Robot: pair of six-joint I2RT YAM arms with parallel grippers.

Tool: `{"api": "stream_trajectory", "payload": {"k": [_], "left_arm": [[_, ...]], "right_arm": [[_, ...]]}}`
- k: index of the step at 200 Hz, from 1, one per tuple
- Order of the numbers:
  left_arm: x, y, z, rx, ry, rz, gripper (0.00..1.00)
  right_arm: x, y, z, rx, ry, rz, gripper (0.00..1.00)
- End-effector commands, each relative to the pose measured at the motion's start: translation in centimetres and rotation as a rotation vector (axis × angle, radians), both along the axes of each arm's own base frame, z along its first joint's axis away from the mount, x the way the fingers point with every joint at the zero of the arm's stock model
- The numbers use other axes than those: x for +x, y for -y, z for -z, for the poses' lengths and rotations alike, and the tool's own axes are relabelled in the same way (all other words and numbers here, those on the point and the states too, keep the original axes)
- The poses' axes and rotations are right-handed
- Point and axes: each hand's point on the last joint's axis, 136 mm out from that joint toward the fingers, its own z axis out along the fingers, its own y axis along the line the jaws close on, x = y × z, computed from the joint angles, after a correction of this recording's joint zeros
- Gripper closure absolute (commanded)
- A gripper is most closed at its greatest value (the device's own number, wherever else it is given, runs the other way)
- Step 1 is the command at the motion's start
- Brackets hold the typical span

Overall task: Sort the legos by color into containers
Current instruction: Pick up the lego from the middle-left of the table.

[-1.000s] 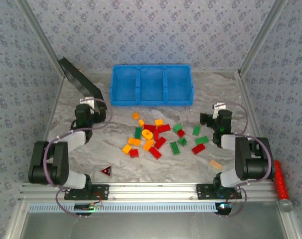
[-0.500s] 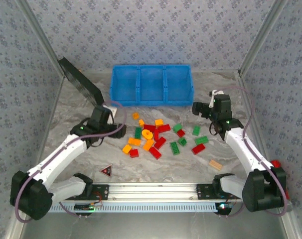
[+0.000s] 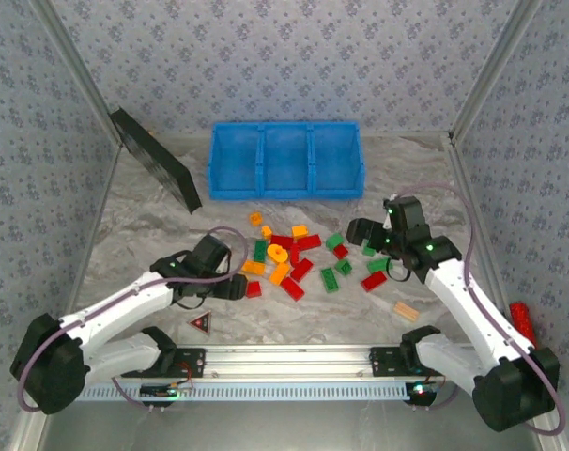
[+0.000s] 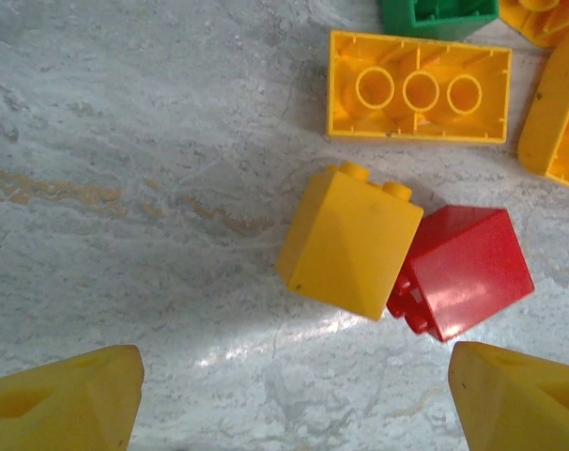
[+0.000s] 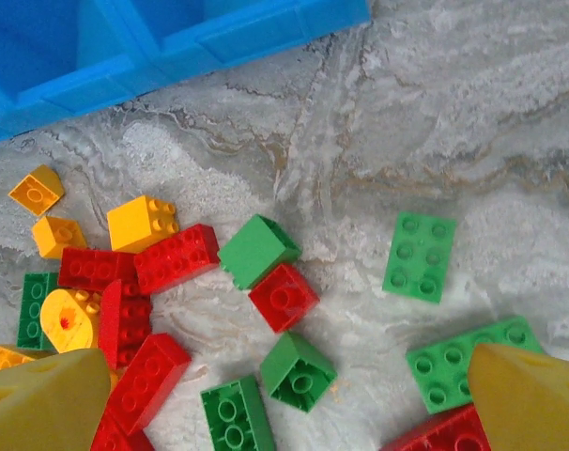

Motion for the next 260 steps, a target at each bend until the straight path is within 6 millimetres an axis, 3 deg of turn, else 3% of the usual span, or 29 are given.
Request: {"api": "stream_trajectory", "payload": {"k": [1, 84, 119, 156, 192, 227, 260], "left_arm": [[0.9, 1.1, 0.0, -0.024, 0.01, -0.012, 0.16], [2.9, 2.7, 2.0, 0.031, -0.03, -0.009, 0.17], [2.5, 2.1, 2.9, 0.06, -0.058, -0.025, 0.26], [1.6, 1.8, 3.6, 0.06, -0.092, -0.031, 0.42], [0.9, 1.3, 4.1, 0.058, -0.104, -0.032, 0.49], [1.0, 1.6, 4.5, 0.06, -0.114, -0.024, 0.54], [1.7, 2.0, 4.0, 0.062, -0.099, -0.001, 0.66]], "right_arm": [[-2.2, 0.4, 1.6, 0.026, -0.082, 0.047, 0.0], [-3.1, 0.6, 1.9, 0.06, -0.076, 0.088, 0.01], [-3.2, 0.8, 1.8, 0.048, -0.08, 0.09, 0.01], [-3.1, 0.9, 2.0, 0.036, -0.086, 0.09, 0.01], [-3.1, 0.8, 2.5, 0.029, -0.104, 0.085, 0.01], [-3.1, 0.8, 2.3, 0.026, -0.109, 0.082, 0.01], [-3.8, 1.0, 2.8, 0.017, -0.151, 0.091, 0.01]]}}
